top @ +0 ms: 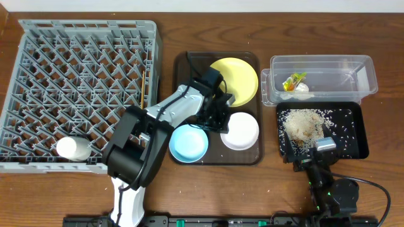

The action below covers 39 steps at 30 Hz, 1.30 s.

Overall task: Sort waste into correct bins and load items into the dishwasher
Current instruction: 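Grasp the rim of the white bowl on the tray with the left gripper, then carry the white bowl over the dish rack and lower it in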

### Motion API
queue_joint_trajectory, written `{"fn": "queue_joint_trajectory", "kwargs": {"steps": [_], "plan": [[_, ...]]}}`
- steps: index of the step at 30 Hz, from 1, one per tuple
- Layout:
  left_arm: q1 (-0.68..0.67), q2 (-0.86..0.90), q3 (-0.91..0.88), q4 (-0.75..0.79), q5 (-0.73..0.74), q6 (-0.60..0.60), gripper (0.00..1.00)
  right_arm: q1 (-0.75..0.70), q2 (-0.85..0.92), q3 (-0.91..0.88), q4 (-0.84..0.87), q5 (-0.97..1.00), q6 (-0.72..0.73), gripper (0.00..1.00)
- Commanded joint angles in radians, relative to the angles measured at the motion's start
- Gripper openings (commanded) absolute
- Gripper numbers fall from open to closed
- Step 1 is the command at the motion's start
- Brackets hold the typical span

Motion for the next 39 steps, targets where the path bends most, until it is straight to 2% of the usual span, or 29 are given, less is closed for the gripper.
{"fn": "queue_joint_trajectory", "kwargs": {"steps": [1,4,8,9,11,12,14,17,26,28,30,33,36,39], "plan": [[0.045,-0.114,0.079,-0.059,-0.030,-0.013,0.08,-0.008,-0.006,-0.004,0.000,0.002,-0.009,0.99],[0.085,-0.219,0.130,-0.153,-0.213,-0.013,0.08,-0.008,-0.006,-0.004,0.000,0.002,-0.009,0.99],[0.145,-0.369,0.145,-0.224,-0.530,-0.013,0.08,-0.008,-0.006,-0.004,0.000,0.002,-0.009,0.99],[0.177,-0.428,0.145,-0.251,-0.703,-0.014,0.08,-0.008,-0.006,-0.004,0.000,0.002,-0.009,0.99],[0.213,-0.468,0.145,-0.272,-0.872,-0.018,0.08,-0.008,-0.006,-0.004,0.000,0.002,-0.009,0.99],[0.251,-0.491,0.145,-0.280,-1.038,-0.025,0.08,-0.008,-0.006,-0.004,0.000,0.002,-0.009,0.99],[0.289,-0.493,0.145,-0.267,-1.177,-0.047,0.08,-0.008,-0.006,-0.004,0.000,0.002,-0.009,0.99],[0.337,-0.479,0.142,-0.177,-1.284,-0.047,0.08,-0.008,-0.006,-0.004,0.000,0.002,-0.009,0.99],[0.420,-0.446,0.142,0.045,-1.233,-0.010,0.08,-0.008,-0.006,-0.004,0.000,0.002,-0.009,0.99],[0.420,-0.430,0.142,0.034,-1.176,0.011,0.08,-0.008,-0.006,-0.004,0.000,0.002,-0.009,0.99],[0.422,-0.417,0.142,-0.008,-1.175,-0.022,0.08,-0.008,-0.006,-0.004,0.000,0.002,-0.009,0.99],[0.446,-0.416,0.142,-0.034,-1.144,-0.117,0.22,-0.008,-0.006,-0.004,0.000,0.002,-0.009,0.99],[0.523,-0.423,0.142,-0.019,-0.946,-0.165,0.33,-0.008,-0.006,-0.004,0.000,0.002,-0.009,0.99],[0.662,-0.416,0.142,0.007,-0.636,-0.204,0.43,-0.008,-0.006,-0.004,0.000,0.002,-0.009,0.99]]}}
